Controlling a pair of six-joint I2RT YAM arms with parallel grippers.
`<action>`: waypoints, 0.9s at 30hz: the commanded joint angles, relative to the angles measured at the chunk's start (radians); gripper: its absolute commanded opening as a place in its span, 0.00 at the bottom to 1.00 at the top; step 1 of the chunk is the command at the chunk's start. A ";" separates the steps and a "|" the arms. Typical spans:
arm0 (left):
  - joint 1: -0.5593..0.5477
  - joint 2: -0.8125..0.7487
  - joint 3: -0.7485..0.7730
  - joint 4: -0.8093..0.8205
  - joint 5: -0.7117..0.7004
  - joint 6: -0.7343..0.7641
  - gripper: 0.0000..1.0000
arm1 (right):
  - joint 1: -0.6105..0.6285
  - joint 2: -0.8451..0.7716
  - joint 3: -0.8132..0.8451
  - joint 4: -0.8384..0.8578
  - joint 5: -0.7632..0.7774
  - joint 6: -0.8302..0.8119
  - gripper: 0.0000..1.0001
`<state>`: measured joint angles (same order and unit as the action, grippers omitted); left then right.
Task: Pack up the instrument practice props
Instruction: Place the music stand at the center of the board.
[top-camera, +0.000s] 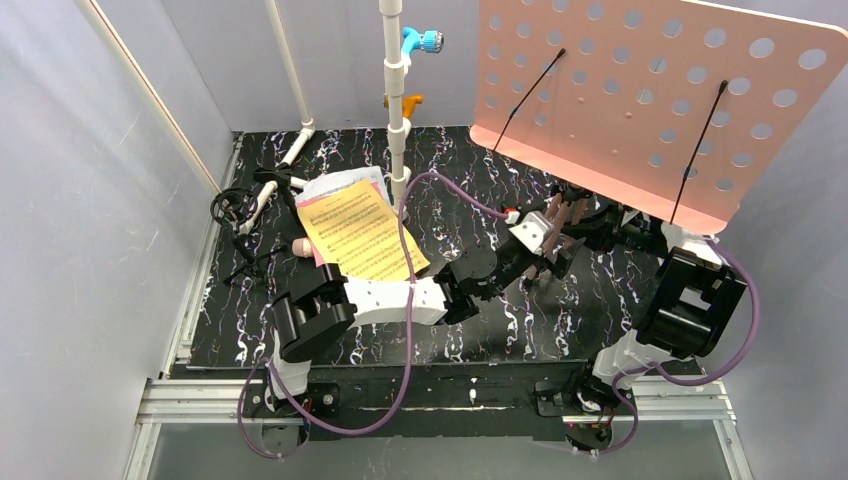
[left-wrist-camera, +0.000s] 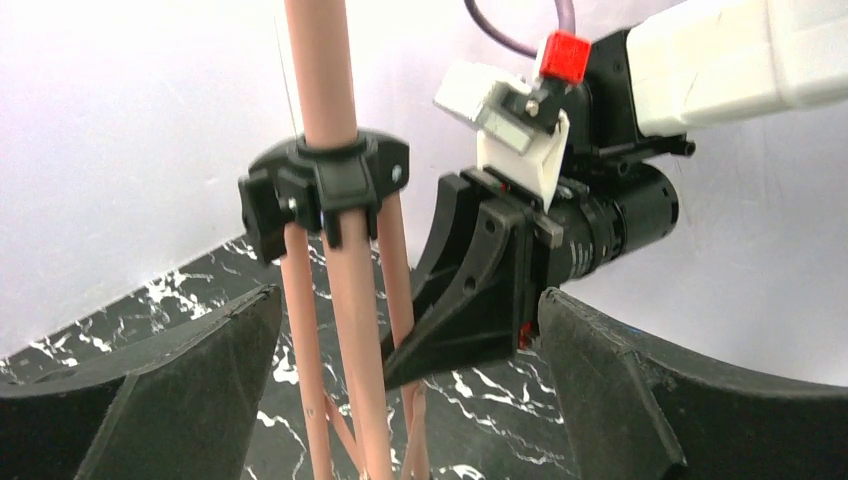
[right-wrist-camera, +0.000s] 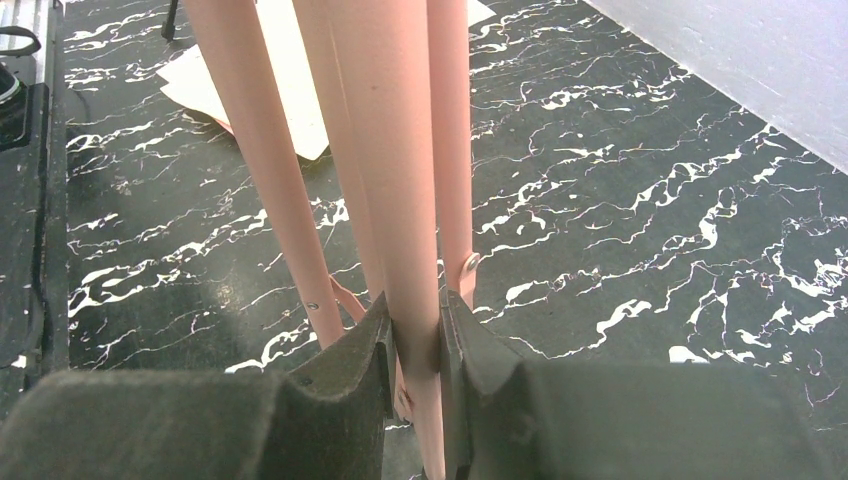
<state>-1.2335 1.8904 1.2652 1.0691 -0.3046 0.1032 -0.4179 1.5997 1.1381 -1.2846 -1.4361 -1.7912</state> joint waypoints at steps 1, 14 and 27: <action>0.007 0.018 0.104 0.043 -0.003 0.088 1.00 | 0.010 -0.006 -0.042 -0.136 0.089 0.080 0.01; 0.035 0.088 0.282 0.043 -0.048 0.166 0.93 | 0.010 -0.009 -0.043 -0.136 0.083 0.078 0.01; 0.062 0.231 0.500 -0.017 -0.065 0.207 0.58 | 0.010 -0.010 -0.044 -0.136 0.079 0.079 0.01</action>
<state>-1.1797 2.1227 1.6951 1.0439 -0.3408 0.2829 -0.4179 1.5955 1.1339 -1.2839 -1.4372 -1.7962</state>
